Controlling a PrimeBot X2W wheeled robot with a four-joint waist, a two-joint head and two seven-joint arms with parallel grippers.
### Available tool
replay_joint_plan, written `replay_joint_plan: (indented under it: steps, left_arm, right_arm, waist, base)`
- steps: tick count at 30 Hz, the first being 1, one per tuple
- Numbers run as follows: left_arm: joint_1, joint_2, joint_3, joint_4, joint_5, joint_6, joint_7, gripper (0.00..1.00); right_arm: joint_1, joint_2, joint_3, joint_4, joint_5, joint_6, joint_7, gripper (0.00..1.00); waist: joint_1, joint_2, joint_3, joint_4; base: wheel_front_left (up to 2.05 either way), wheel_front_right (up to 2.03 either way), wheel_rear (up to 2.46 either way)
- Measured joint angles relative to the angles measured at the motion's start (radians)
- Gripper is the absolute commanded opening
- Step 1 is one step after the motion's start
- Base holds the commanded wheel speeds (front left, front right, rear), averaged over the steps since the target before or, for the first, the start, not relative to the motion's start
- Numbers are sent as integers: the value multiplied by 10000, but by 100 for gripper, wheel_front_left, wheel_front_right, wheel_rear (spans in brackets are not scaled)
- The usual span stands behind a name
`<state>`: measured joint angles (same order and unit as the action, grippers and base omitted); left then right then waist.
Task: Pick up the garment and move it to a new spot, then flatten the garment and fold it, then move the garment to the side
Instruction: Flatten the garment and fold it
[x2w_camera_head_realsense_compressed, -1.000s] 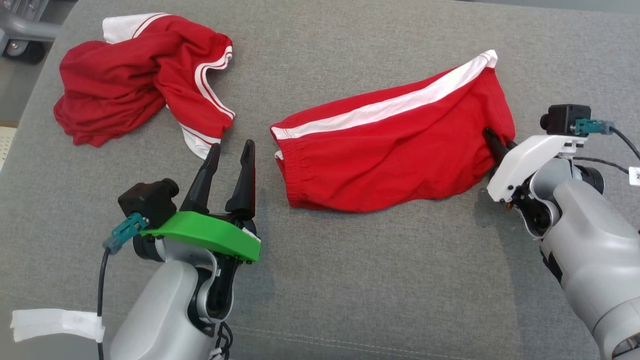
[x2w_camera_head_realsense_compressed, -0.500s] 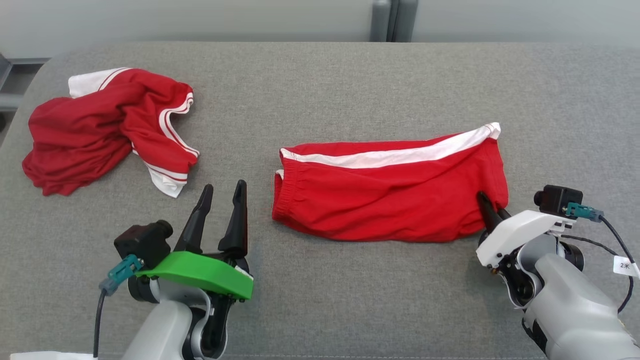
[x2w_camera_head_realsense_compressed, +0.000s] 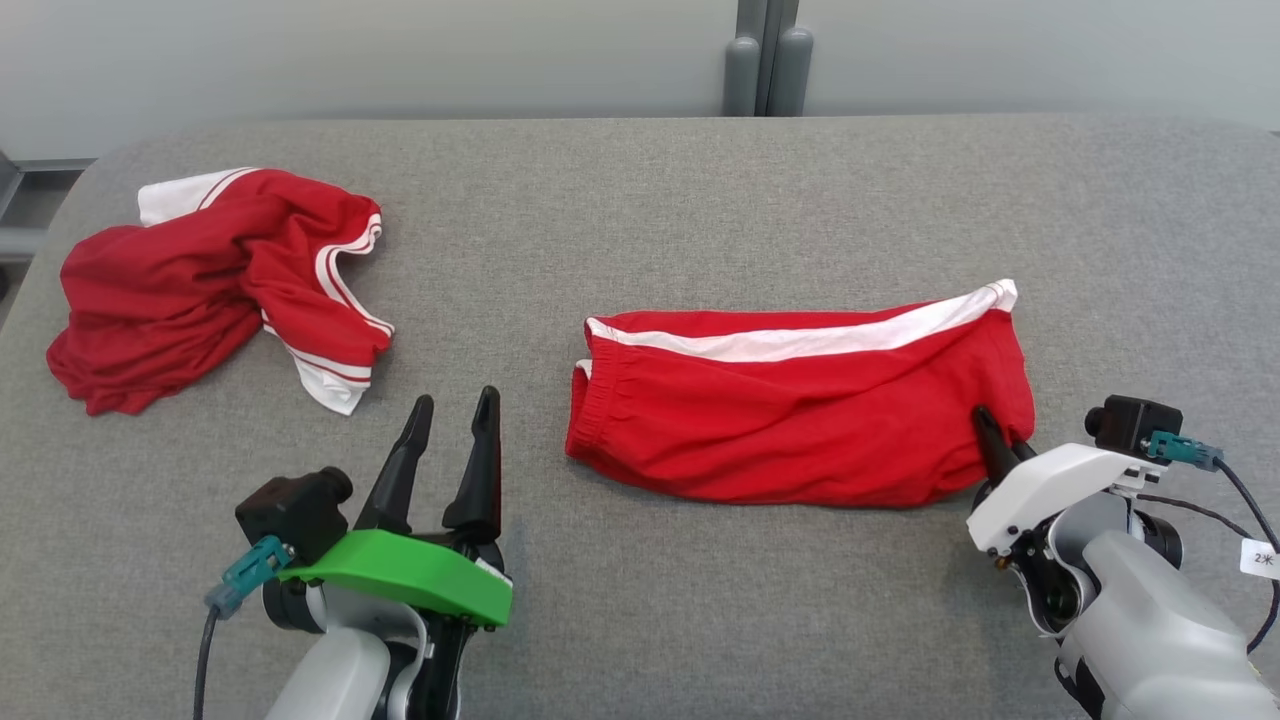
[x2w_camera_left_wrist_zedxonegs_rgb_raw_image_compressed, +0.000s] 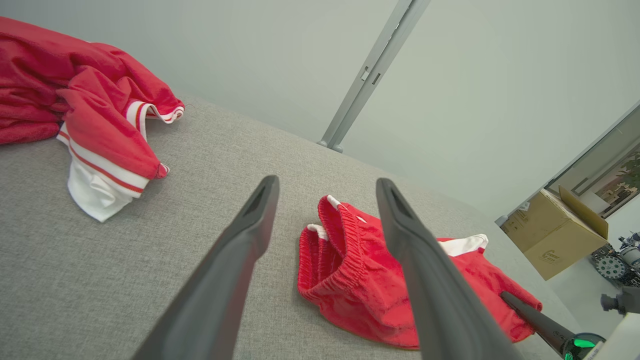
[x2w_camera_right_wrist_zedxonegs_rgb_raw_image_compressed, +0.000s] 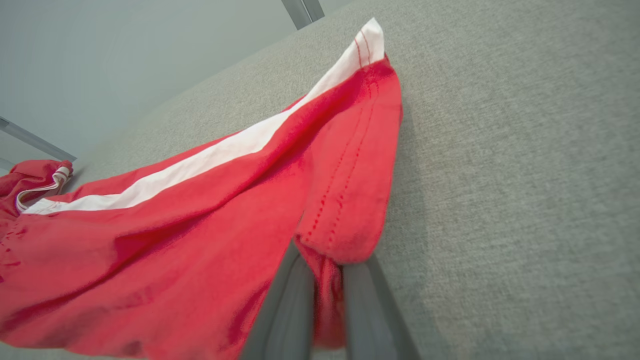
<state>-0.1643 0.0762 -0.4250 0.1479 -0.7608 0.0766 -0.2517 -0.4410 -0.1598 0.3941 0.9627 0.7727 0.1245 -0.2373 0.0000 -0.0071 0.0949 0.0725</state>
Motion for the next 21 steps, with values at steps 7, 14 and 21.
replay_joint_plan:
  steps: [7, 14, 21]
  left_arm:
    - [69, -2, -10, -31, 0, 0, 0, 100]
    - [228, -12, 0, -198, -2, 2, 0, 100]
    - [308, -44, -58, -366, -8, 4, 0, 100]
  right_arm:
    - [-2, -228, 119, -84, -130, 0, -13, 0]
    - [-213, -142, 1003, -980, -838, 0, -86, 0]
    - [-520, 12, 2330, -1584, -1655, 0, -15, 0]
  waist:
    - [0, 0, -114, 107]
    - [0, 0, -327, 294]
    - [0, 0, -533, 655]
  base:
    - [0, 0, 0]
    - [0, 0, 0]
    - [0, 0, 0]
